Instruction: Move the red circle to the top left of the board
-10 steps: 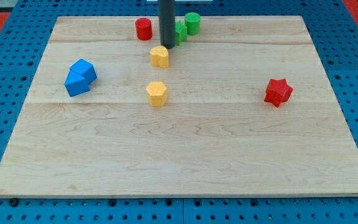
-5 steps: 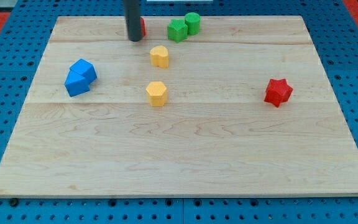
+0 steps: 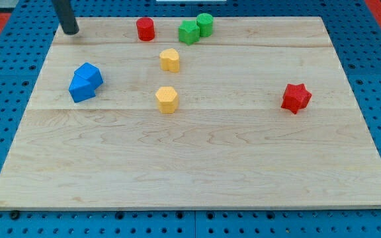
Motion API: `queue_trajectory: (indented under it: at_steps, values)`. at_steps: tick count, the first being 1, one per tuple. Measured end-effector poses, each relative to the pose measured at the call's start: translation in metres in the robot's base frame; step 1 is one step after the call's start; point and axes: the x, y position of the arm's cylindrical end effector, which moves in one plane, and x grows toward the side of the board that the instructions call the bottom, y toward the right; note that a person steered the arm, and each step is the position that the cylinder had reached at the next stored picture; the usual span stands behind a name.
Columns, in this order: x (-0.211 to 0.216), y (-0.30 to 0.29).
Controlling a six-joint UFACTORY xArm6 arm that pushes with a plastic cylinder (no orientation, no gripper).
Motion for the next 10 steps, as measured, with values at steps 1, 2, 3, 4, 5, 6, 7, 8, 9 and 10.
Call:
queue_trajectory:
  at_steps: [1, 2, 3, 4, 5, 6, 7, 8, 9, 10]
  values:
    - [-0.009, 0.053]
    - [0.023, 0.057]
    - [0.075, 0.058]
    - [0.068, 0.127]
    - [0.048, 0.159]
    - [0.019, 0.187]
    - [-0.011, 0.185]
    - [-0.011, 0.148]
    - [0.008, 0.152]
    - [0.028, 0.163]
